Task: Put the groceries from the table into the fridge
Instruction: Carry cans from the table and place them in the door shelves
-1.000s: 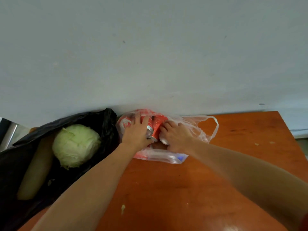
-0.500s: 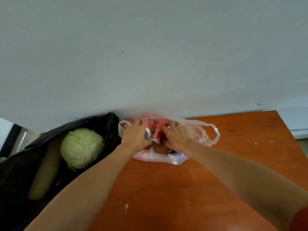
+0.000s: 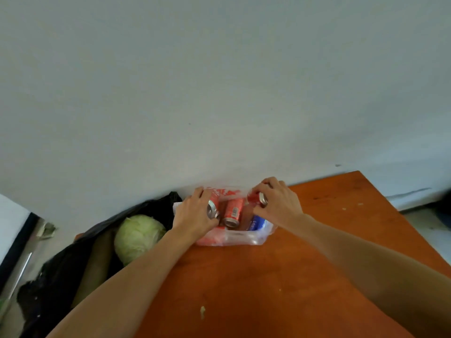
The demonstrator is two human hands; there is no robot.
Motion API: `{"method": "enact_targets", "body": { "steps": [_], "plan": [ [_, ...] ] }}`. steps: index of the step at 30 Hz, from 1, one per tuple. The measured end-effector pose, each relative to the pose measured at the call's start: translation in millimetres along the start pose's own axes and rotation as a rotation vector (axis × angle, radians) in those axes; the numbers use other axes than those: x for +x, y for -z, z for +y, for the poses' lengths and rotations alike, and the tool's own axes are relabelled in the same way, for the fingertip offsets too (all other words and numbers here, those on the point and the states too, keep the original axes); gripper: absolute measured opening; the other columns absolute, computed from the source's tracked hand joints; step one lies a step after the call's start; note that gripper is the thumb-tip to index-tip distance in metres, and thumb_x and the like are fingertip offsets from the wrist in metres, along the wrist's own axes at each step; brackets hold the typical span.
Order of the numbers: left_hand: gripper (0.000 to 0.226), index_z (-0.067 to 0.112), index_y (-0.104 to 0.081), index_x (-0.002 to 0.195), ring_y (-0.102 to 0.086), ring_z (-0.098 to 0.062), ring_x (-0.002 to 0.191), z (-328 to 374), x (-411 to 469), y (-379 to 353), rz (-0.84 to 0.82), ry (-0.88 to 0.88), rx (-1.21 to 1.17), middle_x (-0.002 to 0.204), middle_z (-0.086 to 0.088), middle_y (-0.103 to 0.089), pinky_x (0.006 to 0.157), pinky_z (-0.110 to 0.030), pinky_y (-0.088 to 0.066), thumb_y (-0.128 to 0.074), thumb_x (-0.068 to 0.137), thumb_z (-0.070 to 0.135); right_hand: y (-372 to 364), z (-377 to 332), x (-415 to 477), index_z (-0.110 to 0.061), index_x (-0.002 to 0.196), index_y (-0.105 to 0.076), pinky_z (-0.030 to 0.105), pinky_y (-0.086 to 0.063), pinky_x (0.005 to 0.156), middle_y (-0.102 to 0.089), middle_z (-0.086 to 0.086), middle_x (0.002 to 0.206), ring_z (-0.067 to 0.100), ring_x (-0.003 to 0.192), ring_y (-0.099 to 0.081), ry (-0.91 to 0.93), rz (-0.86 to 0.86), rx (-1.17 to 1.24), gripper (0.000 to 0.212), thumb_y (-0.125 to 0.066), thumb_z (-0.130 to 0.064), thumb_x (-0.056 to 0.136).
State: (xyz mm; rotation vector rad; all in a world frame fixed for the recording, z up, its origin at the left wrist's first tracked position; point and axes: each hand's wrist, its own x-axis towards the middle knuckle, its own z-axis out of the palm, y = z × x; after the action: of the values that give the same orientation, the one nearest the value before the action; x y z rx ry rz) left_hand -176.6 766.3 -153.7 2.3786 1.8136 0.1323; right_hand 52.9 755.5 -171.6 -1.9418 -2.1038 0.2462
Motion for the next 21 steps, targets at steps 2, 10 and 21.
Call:
{"method": "enact_targets", "body": {
  "steps": [2,10,21],
  "plan": [
    [0.074,0.022,-0.039,0.136,-0.052,-0.028,0.117,4.6,-16.0,10.9,0.034,-0.058,-0.025,0.138,-0.001,-0.041,0.091,-0.04,-0.048,-0.071,0.073,0.045,13.0,-4.3,-25.0,-0.033,0.116,-0.057,0.033,-0.052,0.078,-0.048,-0.002,0.126,0.024,0.111,-0.049,-0.027,0.08,-0.062,0.041,-0.068,-0.041,0.077],
    [0.07,0.019,-0.04,0.136,-0.044,-0.028,0.125,63.0,-90.4,26.9,0.035,-0.374,-0.089,0.141,-0.002,-0.039,0.096,-0.041,-0.046,-0.072,0.075,0.033,54.6,4.8,-170.3,-0.029,0.112,-0.062,0.033,-0.053,0.072,-0.054,0.004,0.123,0.028,0.11,-0.053,-0.092,0.196,-0.278,0.031,-0.068,-0.033,0.082],
    [0.077,0.018,-0.039,0.141,-0.051,-0.019,0.116,278.7,-202.0,15.2,0.049,-0.914,-0.1,0.14,0.0,-0.044,0.088,-0.025,-0.049,-0.075,0.074,0.031,149.3,80.5,-444.2,-0.025,0.117,-0.057,0.04,-0.053,0.071,-0.05,0.005,0.128,0.03,0.111,-0.051,-0.524,0.305,-0.45,0.037,-0.064,-0.032,0.081]
  ]
}}
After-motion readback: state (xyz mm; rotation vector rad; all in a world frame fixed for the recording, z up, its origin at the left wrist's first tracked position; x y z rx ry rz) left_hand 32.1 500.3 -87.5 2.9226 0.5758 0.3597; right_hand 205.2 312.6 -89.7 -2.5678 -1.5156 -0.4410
